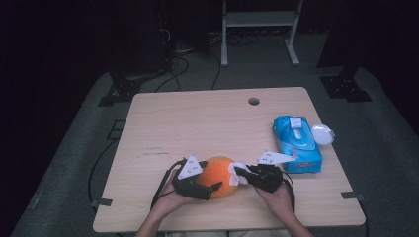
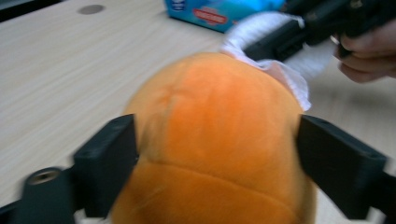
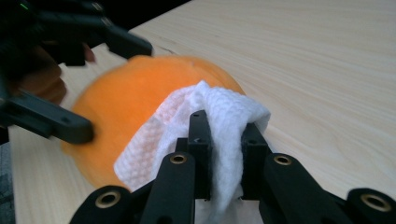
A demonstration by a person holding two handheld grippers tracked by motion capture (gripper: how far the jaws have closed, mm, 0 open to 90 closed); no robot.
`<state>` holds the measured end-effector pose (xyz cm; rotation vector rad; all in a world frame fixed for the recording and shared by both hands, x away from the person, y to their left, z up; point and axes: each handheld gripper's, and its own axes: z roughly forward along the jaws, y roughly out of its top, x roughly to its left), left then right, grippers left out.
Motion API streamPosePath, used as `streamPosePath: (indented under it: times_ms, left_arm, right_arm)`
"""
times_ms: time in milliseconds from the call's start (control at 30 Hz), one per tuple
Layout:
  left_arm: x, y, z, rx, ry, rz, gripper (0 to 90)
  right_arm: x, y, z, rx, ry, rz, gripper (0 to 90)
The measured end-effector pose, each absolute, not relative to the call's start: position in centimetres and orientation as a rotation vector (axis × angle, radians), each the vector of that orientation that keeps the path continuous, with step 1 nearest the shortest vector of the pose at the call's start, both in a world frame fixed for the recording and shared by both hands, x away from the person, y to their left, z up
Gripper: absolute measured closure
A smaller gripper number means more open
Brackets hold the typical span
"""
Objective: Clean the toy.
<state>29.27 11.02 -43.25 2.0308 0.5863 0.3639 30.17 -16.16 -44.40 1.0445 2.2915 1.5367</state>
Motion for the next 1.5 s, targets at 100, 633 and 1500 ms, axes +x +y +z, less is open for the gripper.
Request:
streamPosePath:
  times_ms: [100, 633, 1500]
  left_arm:
    - [29.4, 11.1, -43.4, 2.041, 0.592, 0.341, 17.7]
    - [29.3, 11.1, -43.4, 2.054, 0.593, 0.342, 21.1]
    - [28.8, 10.5, -42.8, 1.998, 0.535, 0.342, 16.4]
  right_arm:
    - [30.0, -16.1, -44.1, 1.029, 2.287, 1.541, 78.7]
    - [29.0, -14.8, -42.8, 0.87, 2.276, 1.493, 78.8]
    - [28.8, -14.3, -42.0, 0.826, 2.296, 1.471, 79.2]
